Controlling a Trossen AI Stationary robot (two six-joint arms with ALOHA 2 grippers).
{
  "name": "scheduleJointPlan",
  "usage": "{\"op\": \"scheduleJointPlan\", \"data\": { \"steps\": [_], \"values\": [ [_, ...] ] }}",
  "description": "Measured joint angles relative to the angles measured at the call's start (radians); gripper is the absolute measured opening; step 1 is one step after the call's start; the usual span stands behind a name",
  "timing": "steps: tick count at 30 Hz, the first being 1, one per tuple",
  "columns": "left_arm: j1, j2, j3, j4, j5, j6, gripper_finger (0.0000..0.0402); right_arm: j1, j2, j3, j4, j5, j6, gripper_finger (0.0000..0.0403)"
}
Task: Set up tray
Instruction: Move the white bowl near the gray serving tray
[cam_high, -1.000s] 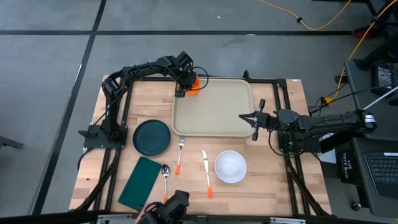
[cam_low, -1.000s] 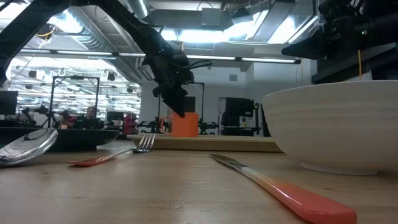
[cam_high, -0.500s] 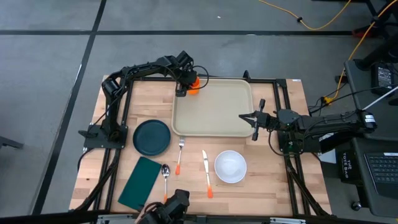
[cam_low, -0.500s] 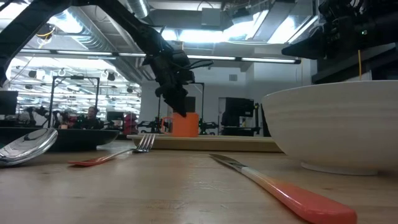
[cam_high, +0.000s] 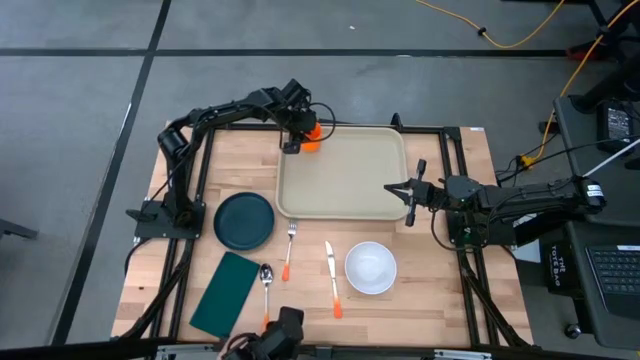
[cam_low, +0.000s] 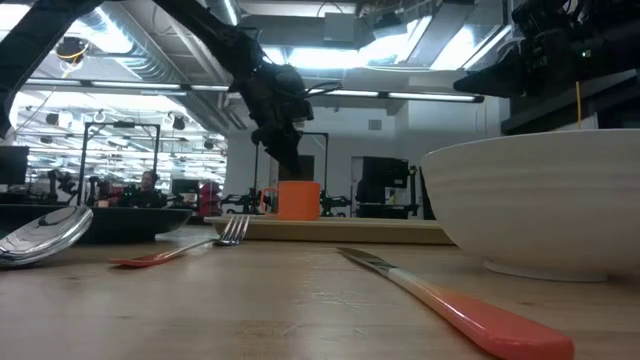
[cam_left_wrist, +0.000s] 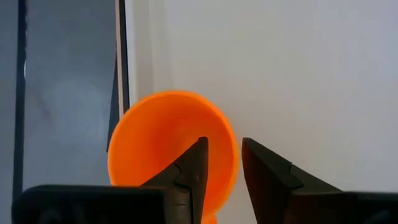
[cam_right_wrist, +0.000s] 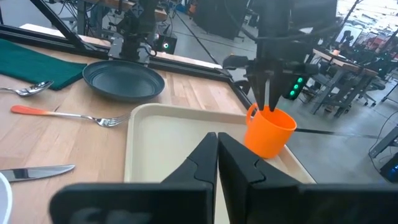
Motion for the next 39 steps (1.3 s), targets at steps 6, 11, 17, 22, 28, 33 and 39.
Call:
{"op": "scheduleJointPlan", "data": {
  "steps": [6, 11, 17, 22, 28, 33, 39],
  "values": [
    [-0.035, -0.046, 0.000, -0.009, 0.000, -0.025, 0.0093, 0.000, 0.000, 0.000, 0.001, 0.000, 0.000, 0.0019],
    [-0.094, -0.105, 0.000, -0.070, -0.057, -0.018, 0.0090, 0.000, 0.000, 0.000, 0.001, 0.000, -0.001, 0.0019],
    [-0.202, -0.211, 0.000, -0.130, -0.160, -0.025, 0.0063, 0.000, 0.000, 0.000, 0.002, 0.000, -0.004, 0.0019],
    [-0.289, -0.305, 0.000, -0.167, -0.164, -0.112, 0.0020, 0.000, 0.000, 0.000, 0.002, 0.000, -0.003, 0.0019],
    [-0.392, -0.393, 0.000, -0.178, -0.192, -0.216, 0.0002, 0.000, 0.000, 0.000, -0.008, 0.000, -0.001, 0.0019],
    [-0.470, -0.429, -0.044, -0.181, -0.177, -0.302, 0.0002, 0.000, 0.000, 0.000, -0.032, -0.015, 0.050, 0.0019],
    [-0.549, -0.453, -0.248, -0.090, -0.184, -0.379, 0.0001, 0.001, 0.000, 0.000, -0.071, -0.018, 0.055, 0.0019]
  ]
}}
